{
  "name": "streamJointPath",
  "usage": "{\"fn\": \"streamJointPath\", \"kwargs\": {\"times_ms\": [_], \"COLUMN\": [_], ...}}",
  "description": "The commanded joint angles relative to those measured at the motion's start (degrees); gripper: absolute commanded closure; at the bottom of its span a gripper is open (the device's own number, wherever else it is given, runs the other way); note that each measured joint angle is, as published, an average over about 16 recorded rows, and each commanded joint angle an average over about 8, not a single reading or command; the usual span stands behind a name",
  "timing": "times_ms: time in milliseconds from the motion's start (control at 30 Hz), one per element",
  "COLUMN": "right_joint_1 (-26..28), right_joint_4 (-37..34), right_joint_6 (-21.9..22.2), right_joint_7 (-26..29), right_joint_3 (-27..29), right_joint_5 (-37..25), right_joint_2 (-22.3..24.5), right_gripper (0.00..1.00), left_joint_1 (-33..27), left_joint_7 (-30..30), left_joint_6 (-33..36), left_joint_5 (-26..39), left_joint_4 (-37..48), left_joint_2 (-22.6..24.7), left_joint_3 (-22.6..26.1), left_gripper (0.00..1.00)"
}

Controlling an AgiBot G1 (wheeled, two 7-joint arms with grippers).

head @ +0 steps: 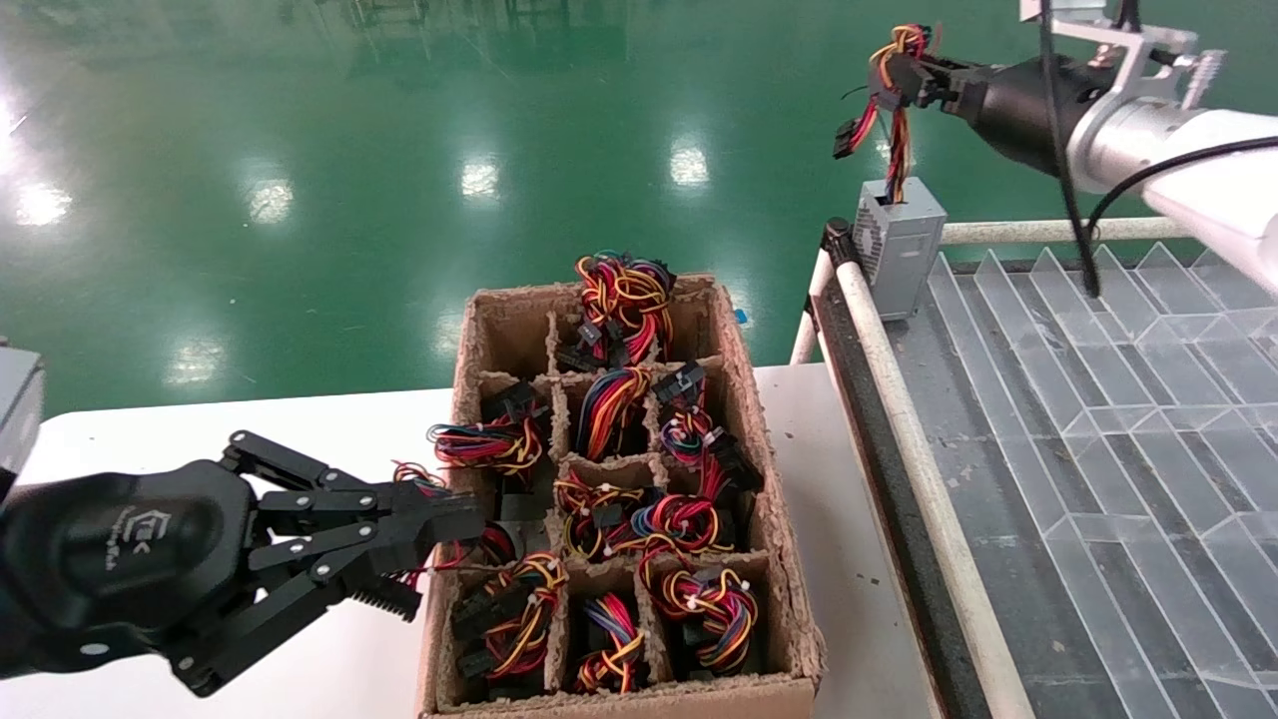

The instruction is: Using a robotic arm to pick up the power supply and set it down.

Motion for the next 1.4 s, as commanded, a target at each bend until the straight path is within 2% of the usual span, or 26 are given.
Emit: {"fn": "streamJointPath", "kwargs": {"times_ms": [33,233,267,967,1267,1400], "right_joint_1": [-0.3,-0.5,-0.6,0.3,-1.0,-2.7], "right_joint_4": [1.2,3.4,3.7,12.7,25.0,28.3], "right_joint_6": [0.8,2.2,2.4,7.3,15.0,14.5], "right_joint_7": [1.0,3.9,4.4,12.3,11.6,10.6], "right_joint_3": [-0.5,-2.7,-3.0,-8.1,-7.6,-5.9], "right_joint_5": [-0.3,-1.8,-2.1,-5.2,-6.9,-6.7], "right_joint_2": [0.1,0.7,0.8,5.9,11.2,12.6], "right_gripper": [0.84,0.09,0.01,0.0,0.0,0.0], "left_joint_1": [0.0,0.0,0.0,0.0,0.0,0.0], "left_joint_7": [0.0,0.0,0.0,0.0,0.0,0.0], "left_joint_6": [0.0,0.0,0.0,0.0,0.0,0.0], "left_joint_5": [0.0,0.0,0.0,0.0,0.0,0.0], "left_joint_4": [0.0,0.0,0.0,0.0,0.0,0.0], "left_joint_2": [0.0,0.0,0.0,0.0,0.0,0.0], "left_joint_3": [0.0,0.0,0.0,0.0,0.0,0.0], "left_gripper": [1.0,1.0,1.0,1.0,1.0,1.0]}}
